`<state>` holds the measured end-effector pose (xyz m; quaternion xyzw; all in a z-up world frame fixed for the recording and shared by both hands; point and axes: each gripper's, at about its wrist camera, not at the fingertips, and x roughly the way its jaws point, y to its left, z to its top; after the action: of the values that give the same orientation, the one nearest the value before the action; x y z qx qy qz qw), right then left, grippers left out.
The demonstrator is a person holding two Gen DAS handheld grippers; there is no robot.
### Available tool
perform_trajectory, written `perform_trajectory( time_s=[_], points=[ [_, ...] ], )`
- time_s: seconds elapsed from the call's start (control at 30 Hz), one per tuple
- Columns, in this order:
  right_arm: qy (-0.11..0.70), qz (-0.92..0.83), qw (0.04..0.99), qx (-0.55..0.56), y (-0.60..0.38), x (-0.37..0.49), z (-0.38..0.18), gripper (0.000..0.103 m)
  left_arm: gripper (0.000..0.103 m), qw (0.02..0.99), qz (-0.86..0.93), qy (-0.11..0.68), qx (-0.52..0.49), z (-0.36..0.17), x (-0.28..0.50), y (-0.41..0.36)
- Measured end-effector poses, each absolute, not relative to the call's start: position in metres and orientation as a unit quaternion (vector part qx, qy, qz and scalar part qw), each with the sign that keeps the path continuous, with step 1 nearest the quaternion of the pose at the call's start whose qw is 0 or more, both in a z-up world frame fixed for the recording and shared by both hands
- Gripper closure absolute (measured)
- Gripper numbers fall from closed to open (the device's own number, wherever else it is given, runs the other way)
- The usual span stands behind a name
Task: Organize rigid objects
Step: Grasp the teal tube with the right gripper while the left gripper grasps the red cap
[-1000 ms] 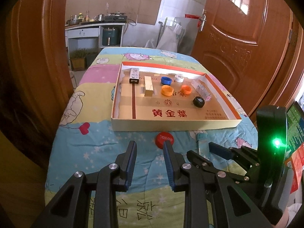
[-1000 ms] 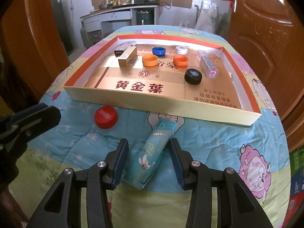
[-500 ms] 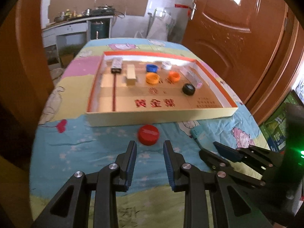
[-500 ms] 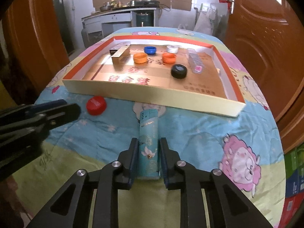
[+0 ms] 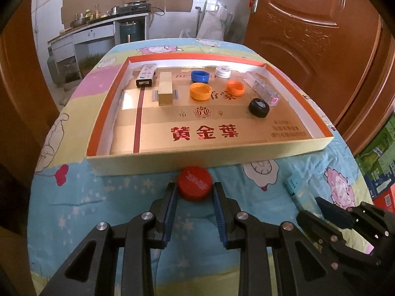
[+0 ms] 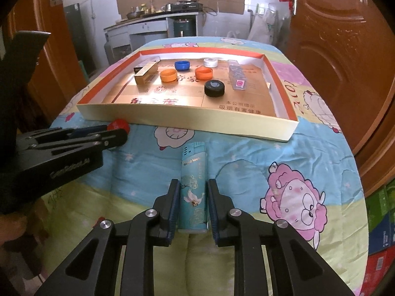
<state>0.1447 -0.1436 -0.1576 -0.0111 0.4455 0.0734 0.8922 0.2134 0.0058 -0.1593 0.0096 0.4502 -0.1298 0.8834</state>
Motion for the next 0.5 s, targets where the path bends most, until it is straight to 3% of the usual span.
perform_trajectory(
  time_s=[0.5],
  points=[
    [0.442, 0.088, 0.893, 0.002, -0.149, 0.143, -0.158, 0.081, 0.070, 0.891, -0.111, 0.438, 0.044, -0.162, 0.222, -0.009]
  ],
)
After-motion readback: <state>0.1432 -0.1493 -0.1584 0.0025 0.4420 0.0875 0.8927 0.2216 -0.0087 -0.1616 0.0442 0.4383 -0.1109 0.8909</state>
